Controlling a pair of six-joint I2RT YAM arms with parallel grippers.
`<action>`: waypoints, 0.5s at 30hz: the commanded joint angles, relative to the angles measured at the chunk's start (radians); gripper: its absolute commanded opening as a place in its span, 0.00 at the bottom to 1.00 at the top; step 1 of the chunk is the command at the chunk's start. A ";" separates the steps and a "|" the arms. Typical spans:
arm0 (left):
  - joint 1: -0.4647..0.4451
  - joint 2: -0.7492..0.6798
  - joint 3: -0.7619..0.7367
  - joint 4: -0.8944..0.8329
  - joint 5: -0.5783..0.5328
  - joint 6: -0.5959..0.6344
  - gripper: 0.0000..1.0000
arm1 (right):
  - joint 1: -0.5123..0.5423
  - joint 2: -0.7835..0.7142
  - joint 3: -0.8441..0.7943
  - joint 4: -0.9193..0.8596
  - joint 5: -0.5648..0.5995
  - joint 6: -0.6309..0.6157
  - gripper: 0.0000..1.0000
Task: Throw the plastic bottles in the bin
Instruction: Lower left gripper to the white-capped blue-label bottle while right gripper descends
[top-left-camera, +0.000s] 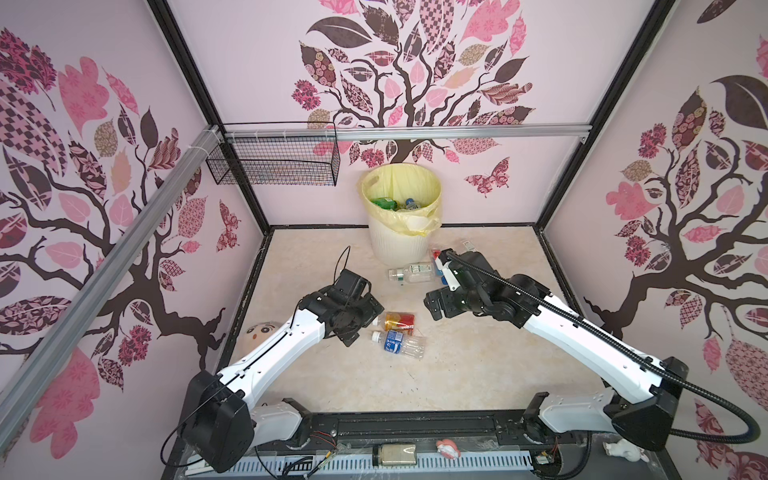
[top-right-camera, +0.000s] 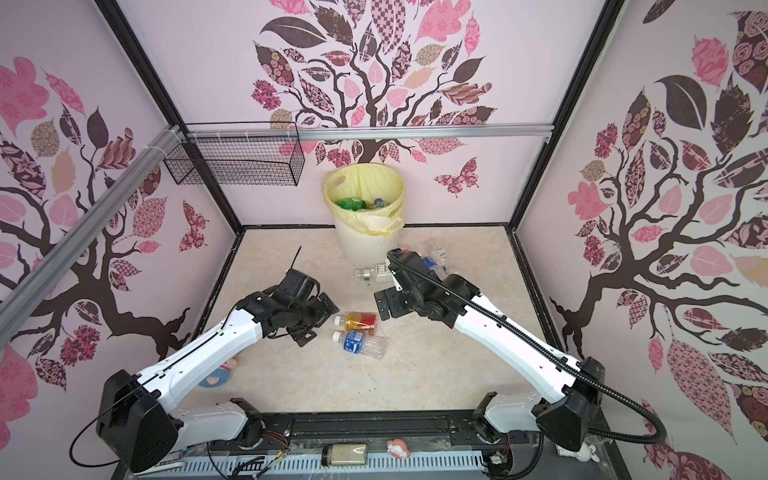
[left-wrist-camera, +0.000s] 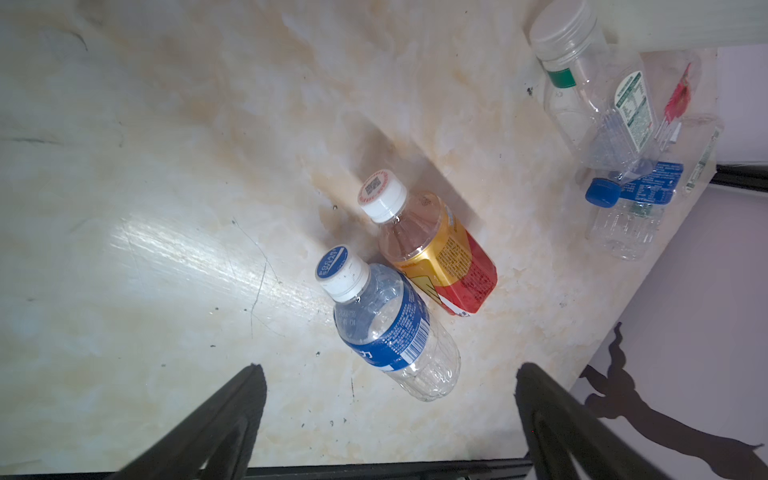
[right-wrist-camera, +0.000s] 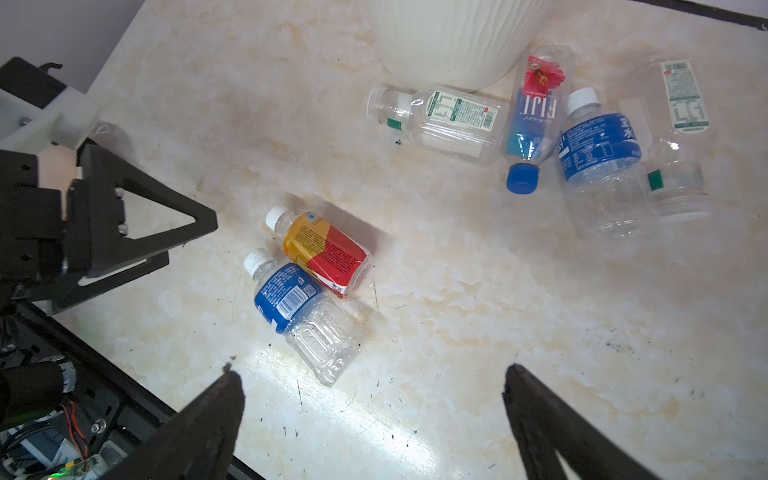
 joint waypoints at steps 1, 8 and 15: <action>-0.018 -0.028 -0.078 0.125 0.075 -0.167 0.97 | -0.001 -0.057 -0.016 0.020 0.021 0.002 1.00; -0.118 0.041 -0.081 0.185 0.091 -0.256 0.97 | -0.001 -0.098 -0.075 0.052 0.020 0.019 1.00; -0.148 0.096 -0.091 0.228 0.093 -0.297 0.97 | -0.001 -0.115 -0.099 0.064 0.020 0.033 1.00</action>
